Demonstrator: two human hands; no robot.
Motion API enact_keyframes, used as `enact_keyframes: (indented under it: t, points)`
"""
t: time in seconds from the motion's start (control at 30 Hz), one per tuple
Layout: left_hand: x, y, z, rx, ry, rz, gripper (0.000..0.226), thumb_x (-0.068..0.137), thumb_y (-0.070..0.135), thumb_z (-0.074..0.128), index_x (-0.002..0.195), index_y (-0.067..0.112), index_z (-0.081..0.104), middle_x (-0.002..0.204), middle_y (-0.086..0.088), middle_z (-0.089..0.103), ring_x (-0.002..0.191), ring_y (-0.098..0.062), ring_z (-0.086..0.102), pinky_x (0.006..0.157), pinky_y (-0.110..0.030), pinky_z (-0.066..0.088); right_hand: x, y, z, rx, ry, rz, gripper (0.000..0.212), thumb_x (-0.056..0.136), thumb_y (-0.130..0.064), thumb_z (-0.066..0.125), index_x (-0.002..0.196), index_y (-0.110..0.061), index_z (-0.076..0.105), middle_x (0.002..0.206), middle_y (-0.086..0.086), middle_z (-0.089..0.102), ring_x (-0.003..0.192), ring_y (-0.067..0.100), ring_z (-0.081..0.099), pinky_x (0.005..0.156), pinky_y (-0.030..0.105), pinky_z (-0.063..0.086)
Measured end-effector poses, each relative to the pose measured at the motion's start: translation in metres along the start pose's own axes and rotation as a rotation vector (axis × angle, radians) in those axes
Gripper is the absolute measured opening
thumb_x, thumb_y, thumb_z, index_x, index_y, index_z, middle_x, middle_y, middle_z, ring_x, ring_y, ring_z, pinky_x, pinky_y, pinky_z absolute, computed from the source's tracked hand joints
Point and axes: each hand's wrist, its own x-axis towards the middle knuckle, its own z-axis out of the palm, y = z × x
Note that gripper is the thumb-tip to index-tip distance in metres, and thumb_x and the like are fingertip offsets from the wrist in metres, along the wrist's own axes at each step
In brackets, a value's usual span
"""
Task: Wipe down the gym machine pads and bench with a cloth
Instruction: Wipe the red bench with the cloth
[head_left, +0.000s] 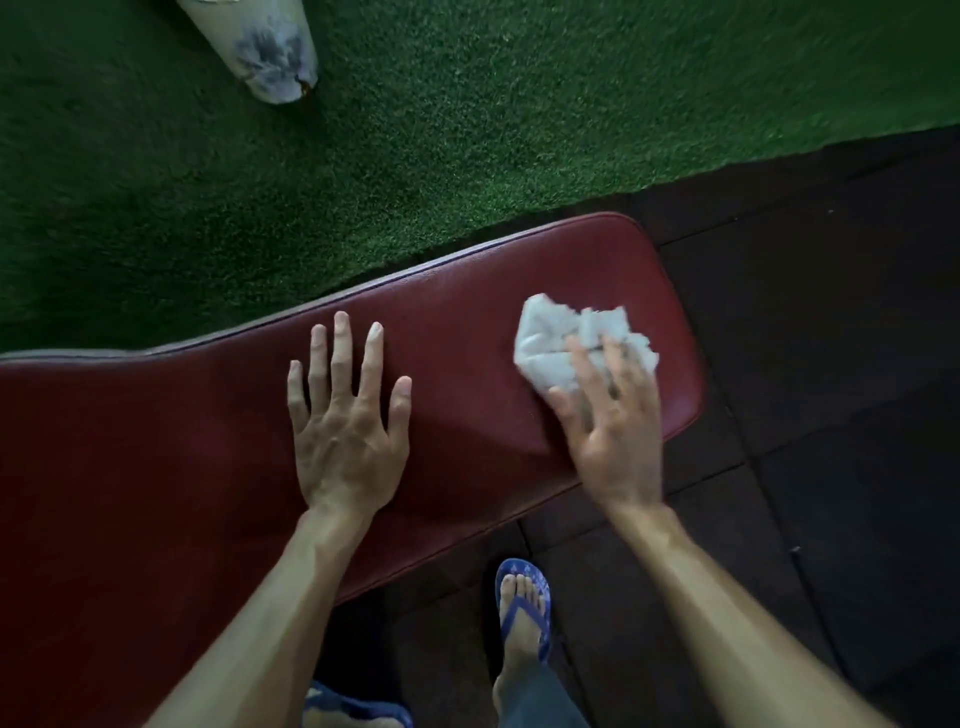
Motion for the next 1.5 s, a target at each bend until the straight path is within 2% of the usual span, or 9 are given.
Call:
enact_keyframes:
  t: [0.1, 0.23, 0.37, 0.5, 0.63, 0.8, 1.03, 1.23, 1.5]
  points:
    - [0.0, 0.0, 0.001, 0.068, -0.019, -0.003, 0.062, 0.101, 0.051, 0.022, 0.157, 0.024, 0.019, 0.167, -0.003, 0.007, 0.155, -0.024, 0.007, 0.125, -0.049, 0.011, 0.048, 0.015, 0.005, 0.013, 0.067, 0.207, 0.065, 0.101, -0.063, 0.025, 0.149, -0.024, 0.045, 0.156, 0.014, 0.04, 0.147, 0.037, 0.029, 0.117, 0.056, 0.028]
    - [0.001, -0.001, 0.003, 0.086, -0.024, -0.002, 0.063, 0.101, 0.053, 0.022, 0.157, 0.025, 0.018, 0.167, -0.003, 0.007, 0.155, -0.024, 0.007, 0.124, -0.049, 0.011, 0.095, -0.038, 0.03, 0.002, 0.161, 0.371, 0.067, 0.096, -0.064, 0.042, 0.151, -0.026, 0.042, 0.156, 0.016, 0.039, 0.144, 0.04, 0.034, 0.115, 0.057, 0.03]
    - [0.001, -0.001, 0.002, 0.055, -0.021, -0.006, 0.063, 0.1, 0.052, 0.028, 0.156, 0.024, 0.023, 0.166, -0.004, 0.01, 0.154, -0.024, 0.01, 0.124, -0.049, 0.011, 0.037, -0.067, 0.025, -0.007, -0.024, 0.072, 0.063, 0.099, -0.058, 0.042, 0.155, -0.03, 0.033, 0.161, 0.011, 0.031, 0.149, 0.034, 0.026, 0.118, 0.053, 0.028]
    - [0.001, 0.0, 0.0, 0.052, -0.039, -0.018, 0.064, 0.099, 0.052, 0.027, 0.156, 0.025, 0.021, 0.167, -0.003, 0.008, 0.155, -0.024, 0.008, 0.124, -0.049, 0.01, -0.007, -0.004, 0.001, -0.004, -0.109, -0.156, 0.058, 0.1, -0.055, 0.045, 0.15, -0.026, 0.042, 0.158, 0.011, 0.036, 0.148, 0.032, 0.03, 0.118, 0.051, 0.032]
    - [0.002, 0.0, 0.0, 0.069, -0.056, -0.011, 0.066, 0.098, 0.054, 0.023, 0.157, 0.025, 0.017, 0.167, -0.003, 0.005, 0.155, -0.025, 0.007, 0.124, -0.05, 0.01, 0.031, 0.029, -0.006, 0.037, -0.075, 0.13, 0.06, 0.099, -0.059, 0.04, 0.153, -0.032, 0.036, 0.161, 0.011, 0.029, 0.152, 0.032, 0.02, 0.12, 0.052, 0.029]
    - [0.002, 0.0, 0.001, 0.087, -0.061, -0.014, 0.066, 0.099, 0.055, 0.022, 0.157, 0.024, 0.016, 0.166, -0.004, 0.006, 0.154, -0.026, 0.008, 0.124, -0.05, 0.01, 0.084, -0.029, 0.02, 0.04, 0.067, 0.313, 0.069, 0.095, -0.063, 0.045, 0.154, -0.028, 0.035, 0.157, 0.019, 0.034, 0.147, 0.041, 0.025, 0.12, 0.053, 0.025]
    - [0.002, 0.002, -0.002, 0.075, -0.065, -0.029, 0.066, 0.097, 0.055, 0.025, 0.156, 0.025, 0.019, 0.166, -0.004, 0.008, 0.154, -0.025, 0.009, 0.124, -0.05, 0.011, -0.007, -0.034, 0.006, -0.001, -0.123, -0.071, 0.067, 0.095, -0.056, 0.056, 0.153, -0.029, 0.035, 0.159, 0.01, 0.031, 0.152, 0.032, 0.019, 0.118, 0.056, 0.028]
    - [0.001, 0.001, -0.001, 0.081, -0.065, -0.028, 0.066, 0.098, 0.055, 0.026, 0.157, 0.025, 0.017, 0.166, -0.003, 0.008, 0.154, -0.025, 0.009, 0.124, -0.049, 0.011, -0.004, -0.039, 0.005, -0.088, -0.135, -0.083, 0.074, 0.095, -0.065, 0.046, 0.156, -0.029, 0.029, 0.166, 0.011, 0.015, 0.156, 0.032, 0.002, 0.123, 0.059, -0.001]
    - [0.001, 0.001, 0.002, 0.099, -0.079, -0.02, 0.066, 0.099, 0.055, 0.024, 0.157, 0.025, 0.016, 0.166, -0.004, 0.007, 0.154, -0.026, 0.008, 0.124, -0.05, 0.011, 0.014, -0.034, 0.013, -0.058, -0.138, -0.169, 0.08, 0.092, -0.068, 0.052, 0.155, -0.023, 0.033, 0.165, 0.016, 0.019, 0.154, 0.037, 0.011, 0.125, 0.053, 0.016]
